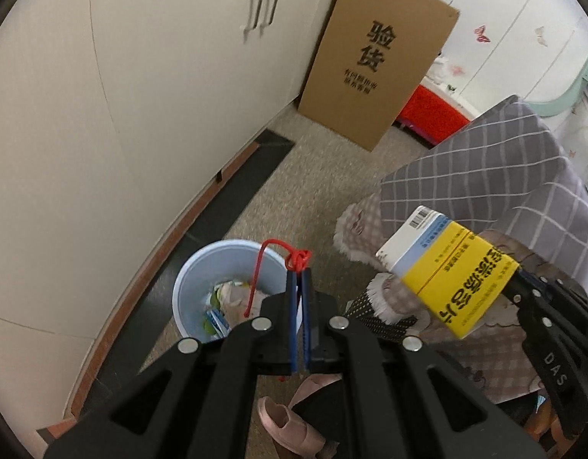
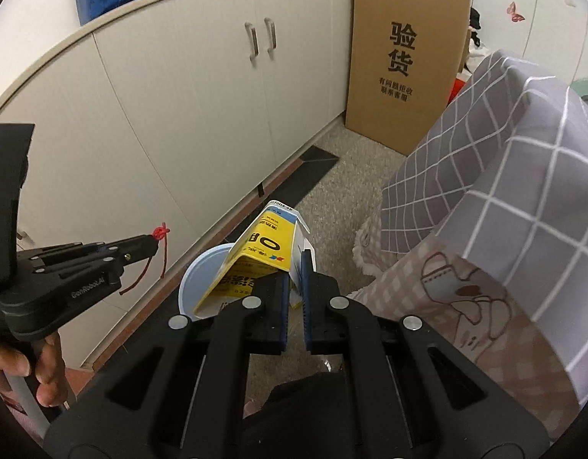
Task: Collect trash
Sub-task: 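Carry the red string and yellow-white box over the bin, then open both grippers to drop the string and box into the bin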
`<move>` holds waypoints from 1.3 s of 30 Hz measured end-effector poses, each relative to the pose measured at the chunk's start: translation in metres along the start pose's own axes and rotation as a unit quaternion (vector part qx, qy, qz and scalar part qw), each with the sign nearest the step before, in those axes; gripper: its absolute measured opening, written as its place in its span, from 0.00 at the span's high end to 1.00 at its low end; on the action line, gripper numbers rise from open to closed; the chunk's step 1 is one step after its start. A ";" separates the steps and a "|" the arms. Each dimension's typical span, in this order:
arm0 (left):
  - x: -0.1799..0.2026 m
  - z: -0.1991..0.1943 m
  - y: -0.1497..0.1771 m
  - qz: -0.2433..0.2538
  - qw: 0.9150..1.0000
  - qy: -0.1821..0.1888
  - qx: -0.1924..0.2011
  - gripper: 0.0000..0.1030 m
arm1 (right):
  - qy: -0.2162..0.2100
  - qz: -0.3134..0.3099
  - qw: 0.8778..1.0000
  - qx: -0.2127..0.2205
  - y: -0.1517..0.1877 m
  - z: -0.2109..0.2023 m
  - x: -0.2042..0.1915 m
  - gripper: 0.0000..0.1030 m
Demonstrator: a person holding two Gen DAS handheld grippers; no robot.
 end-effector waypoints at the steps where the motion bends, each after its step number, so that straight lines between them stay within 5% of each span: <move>1: -0.002 0.003 0.000 -0.003 1.000 -0.001 -0.003 0.98 | 0.001 -0.001 1.000 -0.002 0.000 0.003 -0.001 0.94; 13: -0.013 0.029 -0.003 -0.047 0.999 0.007 -0.027 0.95 | -0.009 -0.011 1.000 -0.023 0.002 0.027 -0.016 0.94; 15: -0.018 0.035 -0.003 -0.058 0.998 0.001 -0.040 0.74 | -0.011 -0.010 1.000 -0.026 0.002 0.030 -0.018 0.94; 16: -0.022 0.037 -0.003 -0.067 0.997 -0.011 -0.038 0.49 | -0.013 -0.009 0.999 -0.028 0.002 0.032 -0.018 0.94; 17: -0.026 0.037 -0.003 -0.074 0.996 -0.019 -0.033 0.39 | -0.015 -0.009 0.999 -0.029 0.002 0.034 -0.019 0.94; 21: -0.037 0.035 -0.001 -0.094 0.995 -0.023 -0.039 0.38 | -0.026 -0.011 0.999 -0.035 0.001 0.042 -0.027 0.94; 35: -0.064 -0.007 -0.015 -0.071 0.993 -0.091 0.036 0.32 | -0.075 -0.032 0.996 -0.034 -0.017 0.058 -0.073 0.94; 39: -0.076 -0.022 -0.022 -0.076 0.988 -0.117 0.059 0.29 | -0.096 -0.020 0.995 -0.031 -0.024 0.067 -0.083 0.86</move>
Point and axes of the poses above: each gripper's, at about its wrist camera, not at the fingertips, and z roughly the way its jaws point, x to its right, y to its underside, the point moved 7 cm from there along z, roughly the way its jaws point, and after that the axes turned 13 degrees about -z, right-handed, at the moved point
